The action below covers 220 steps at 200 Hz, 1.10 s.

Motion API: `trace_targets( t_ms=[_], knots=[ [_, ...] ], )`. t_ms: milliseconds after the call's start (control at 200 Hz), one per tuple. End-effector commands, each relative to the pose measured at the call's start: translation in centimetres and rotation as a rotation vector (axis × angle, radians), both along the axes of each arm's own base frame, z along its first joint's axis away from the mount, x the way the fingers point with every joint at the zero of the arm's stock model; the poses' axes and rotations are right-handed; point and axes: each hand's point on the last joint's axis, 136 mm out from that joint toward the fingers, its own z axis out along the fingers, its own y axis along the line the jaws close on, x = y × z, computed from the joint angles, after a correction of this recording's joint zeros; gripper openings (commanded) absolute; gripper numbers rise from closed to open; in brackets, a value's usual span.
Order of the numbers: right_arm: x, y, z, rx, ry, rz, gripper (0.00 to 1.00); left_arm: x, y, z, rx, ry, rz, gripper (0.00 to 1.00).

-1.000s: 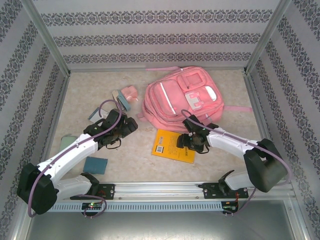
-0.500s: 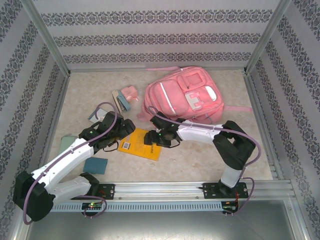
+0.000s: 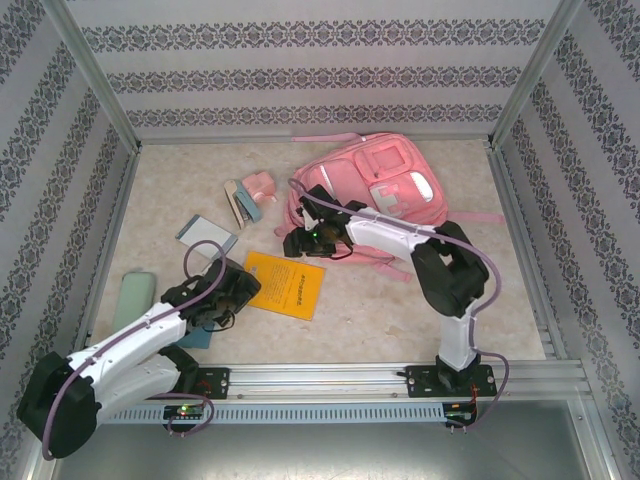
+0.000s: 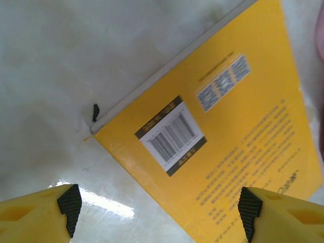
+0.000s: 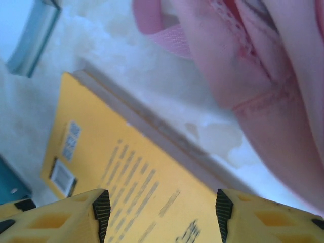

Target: Pack the student bag

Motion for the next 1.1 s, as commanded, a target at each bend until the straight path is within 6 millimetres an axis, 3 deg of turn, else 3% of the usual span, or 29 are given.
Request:
trace_targets(
  t_ms=[0, 200, 460, 704, 954, 1094],
  knots=[
    [-1.0, 0.6, -1.3, -0.028, 0.021, 0.136, 0.58, 1.4, -1.6, 0.1, -0.100, -0.074, 0.048, 0.83],
    [-1.0, -0.3, -3.6, -0.102, 0.014, 0.182, 0.57, 1.9, -2.8, -1.7, -0.117, -0.092, 0.028, 0.84],
    [-4.6, 0.5, -4.3, -0.073, 0.084, 0.197, 0.47, 3.7, -4.3, -2.3, -0.112, -0.123, -0.009, 0.83],
    [-8.1, 1.8, -3.0, 0.001, 0.142, 0.198, 0.40, 4.2, -4.5, -1.2, -0.085, -0.136, -0.042, 0.83],
    [-8.8, 2.8, -2.9, 0.037, 0.172, 0.201, 0.40, 3.9, -4.0, 0.0, -0.090, -0.180, -0.046, 0.80],
    [-9.0, 3.3, -3.4, 0.053, 0.198, 0.197, 0.40, 4.5, -5.2, 0.7, -0.169, -0.261, -0.080, 0.73]
  ],
)
